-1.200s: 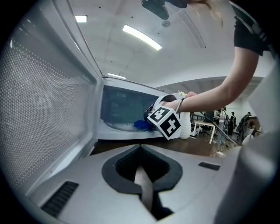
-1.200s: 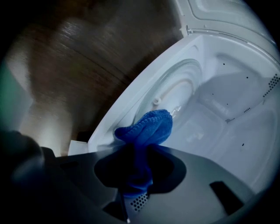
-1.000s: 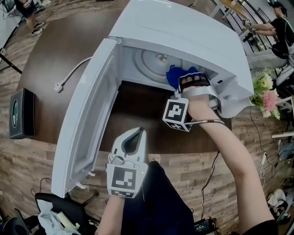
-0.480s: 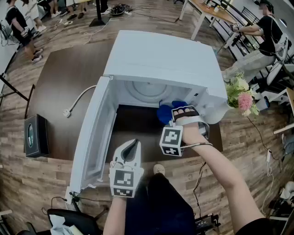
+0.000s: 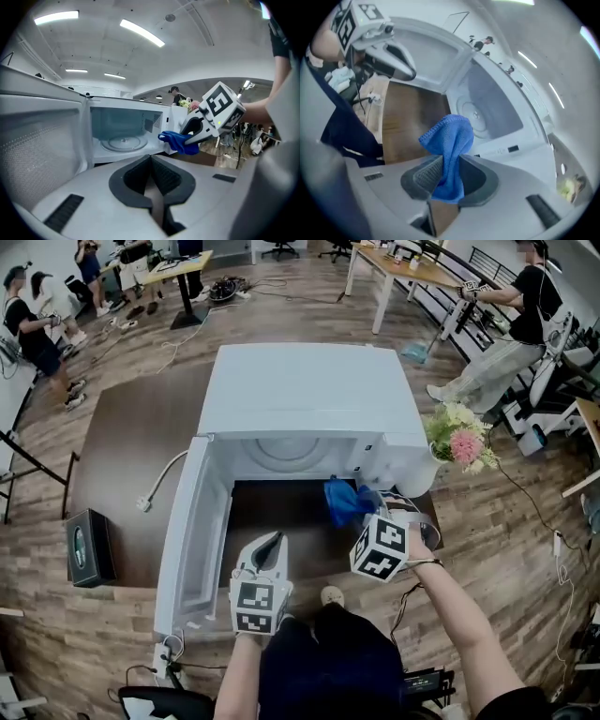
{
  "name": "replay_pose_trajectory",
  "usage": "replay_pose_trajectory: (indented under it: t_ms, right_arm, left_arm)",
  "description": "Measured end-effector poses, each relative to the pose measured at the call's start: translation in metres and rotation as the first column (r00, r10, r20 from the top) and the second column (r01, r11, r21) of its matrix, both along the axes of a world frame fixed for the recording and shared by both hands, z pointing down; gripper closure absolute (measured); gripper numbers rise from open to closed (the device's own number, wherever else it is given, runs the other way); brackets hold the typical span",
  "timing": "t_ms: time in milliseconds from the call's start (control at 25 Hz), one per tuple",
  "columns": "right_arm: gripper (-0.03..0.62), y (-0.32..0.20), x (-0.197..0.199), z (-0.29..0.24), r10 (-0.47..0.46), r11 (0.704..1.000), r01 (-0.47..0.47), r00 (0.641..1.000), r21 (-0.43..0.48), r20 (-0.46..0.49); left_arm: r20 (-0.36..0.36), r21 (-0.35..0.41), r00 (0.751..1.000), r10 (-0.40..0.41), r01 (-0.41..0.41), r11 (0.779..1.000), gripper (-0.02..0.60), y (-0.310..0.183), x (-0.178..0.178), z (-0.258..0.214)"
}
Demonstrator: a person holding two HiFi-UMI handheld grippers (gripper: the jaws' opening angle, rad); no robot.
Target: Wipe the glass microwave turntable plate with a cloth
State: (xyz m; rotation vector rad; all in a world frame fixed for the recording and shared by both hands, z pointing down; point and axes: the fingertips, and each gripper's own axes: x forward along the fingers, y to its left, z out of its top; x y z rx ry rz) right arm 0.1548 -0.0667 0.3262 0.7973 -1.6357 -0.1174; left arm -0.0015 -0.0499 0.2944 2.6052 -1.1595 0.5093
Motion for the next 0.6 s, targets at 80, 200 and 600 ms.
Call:
replay_pose_trajectory:
  t_ms: [80,200,600]
  right_arm:
    - [0.507,0.007,0.003,-0.013,0.069,0.997,-0.073,0.987,0.02,0.143]
    - [0.507,0.016,0.006,-0.035,0.148,0.983,-0.176,0.916,0.042,0.373]
    - [0.507,0.033,0.046,-0.117,0.097,0.741,-0.634,0.427,0.221,0.899]
  left_arm:
    - [0.005,0.008,1.0,0.017,-0.017,1.0,0.574,-0.003,0.006,-0.005]
    - [-0.012,0.024,0.999,0.032,-0.032,0.999,0.574,-0.008,0.014,-0.019]
    - [-0.131,0.08,0.991,-0.007,0.018,0.997,0.574,-0.019,0.019,-0.058]
